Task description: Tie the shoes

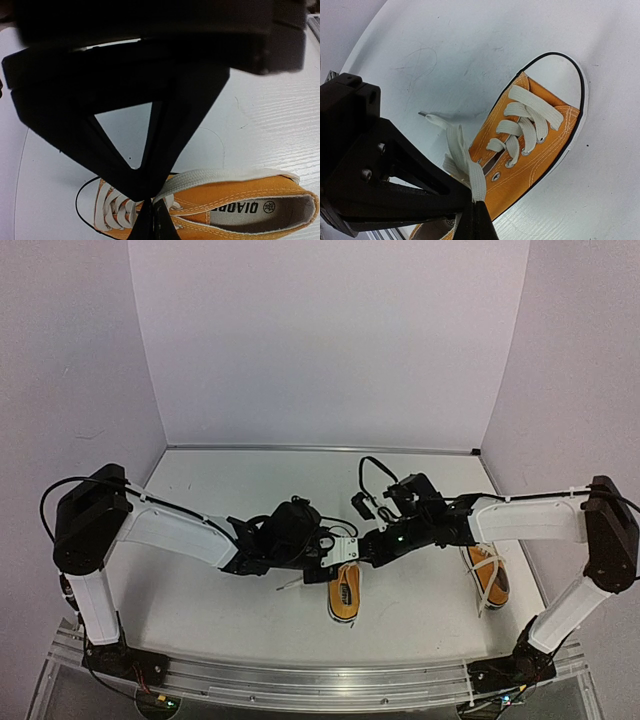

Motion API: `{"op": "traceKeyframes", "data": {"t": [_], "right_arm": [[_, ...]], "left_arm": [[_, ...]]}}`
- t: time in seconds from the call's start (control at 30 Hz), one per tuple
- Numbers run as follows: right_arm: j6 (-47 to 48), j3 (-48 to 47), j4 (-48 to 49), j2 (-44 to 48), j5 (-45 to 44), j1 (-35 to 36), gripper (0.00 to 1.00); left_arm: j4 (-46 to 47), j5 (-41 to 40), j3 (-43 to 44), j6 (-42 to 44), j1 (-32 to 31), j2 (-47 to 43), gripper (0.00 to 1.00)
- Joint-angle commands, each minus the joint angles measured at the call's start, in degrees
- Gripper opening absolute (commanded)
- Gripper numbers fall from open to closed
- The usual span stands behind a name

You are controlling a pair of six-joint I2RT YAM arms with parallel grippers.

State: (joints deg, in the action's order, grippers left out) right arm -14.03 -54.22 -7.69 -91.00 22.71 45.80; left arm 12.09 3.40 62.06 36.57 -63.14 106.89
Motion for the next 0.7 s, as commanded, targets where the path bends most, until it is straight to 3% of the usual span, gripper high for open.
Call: {"op": "traceKeyframes", "data": {"t": [0.0,0.67], "right_arm": [[-0.7,0.6,1.8,1.1,-0.4,0.1,0.00],[-1.3,0.3,2.0,1.1,-0.7,0.1,0.00]], "left_arm": [[3.1,0.3,-0.4,-3.1,0.8,-2.0,0.00],[0.4,0.4,-0.5,-3.6,1.7,1.8,0.00]]}}
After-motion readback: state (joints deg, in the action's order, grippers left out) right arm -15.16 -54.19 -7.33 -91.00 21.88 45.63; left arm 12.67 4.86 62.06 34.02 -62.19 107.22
